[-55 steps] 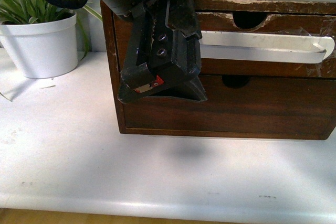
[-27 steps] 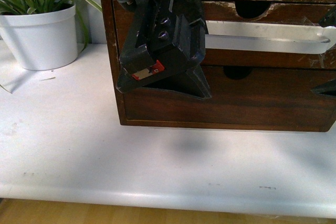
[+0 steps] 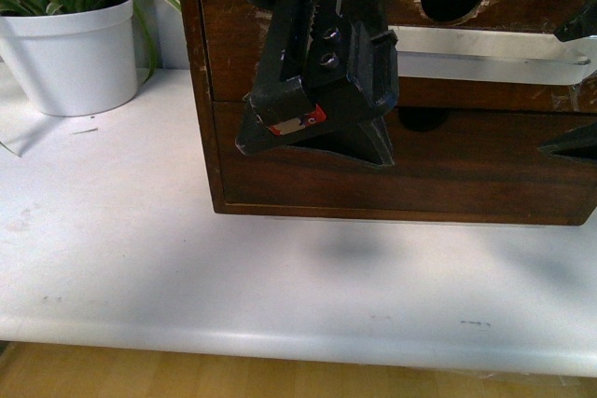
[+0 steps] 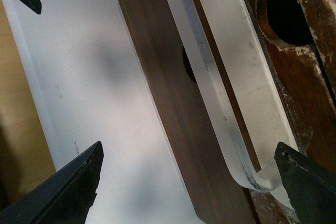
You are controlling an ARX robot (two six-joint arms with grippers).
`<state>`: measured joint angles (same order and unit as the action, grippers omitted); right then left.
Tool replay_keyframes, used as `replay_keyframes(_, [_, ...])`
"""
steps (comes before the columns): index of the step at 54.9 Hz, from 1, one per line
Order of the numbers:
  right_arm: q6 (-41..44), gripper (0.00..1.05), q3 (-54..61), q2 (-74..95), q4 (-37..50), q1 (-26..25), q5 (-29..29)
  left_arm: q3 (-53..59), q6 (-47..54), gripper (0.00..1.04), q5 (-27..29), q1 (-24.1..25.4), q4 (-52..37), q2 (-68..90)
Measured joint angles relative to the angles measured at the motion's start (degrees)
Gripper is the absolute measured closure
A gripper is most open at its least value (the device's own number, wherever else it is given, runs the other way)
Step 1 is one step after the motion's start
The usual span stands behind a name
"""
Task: Open drawer
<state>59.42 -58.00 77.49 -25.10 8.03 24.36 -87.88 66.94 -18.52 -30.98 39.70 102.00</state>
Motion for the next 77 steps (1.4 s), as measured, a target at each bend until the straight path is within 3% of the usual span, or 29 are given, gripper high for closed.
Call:
replay_keyframes(39, [1.05, 0.09, -1.60, 5.35, 0.07, 1.49, -2.36, 0.68, 2.10, 0.06, 0.37, -0.48, 1.90, 0.09])
replay_keyframes(77, [10.73, 0.09, -2.78, 3.15, -13.35, 1.38, 1.53, 1.22, 5.49, 0.06, 0.26, -1.31, 9.88, -2.10])
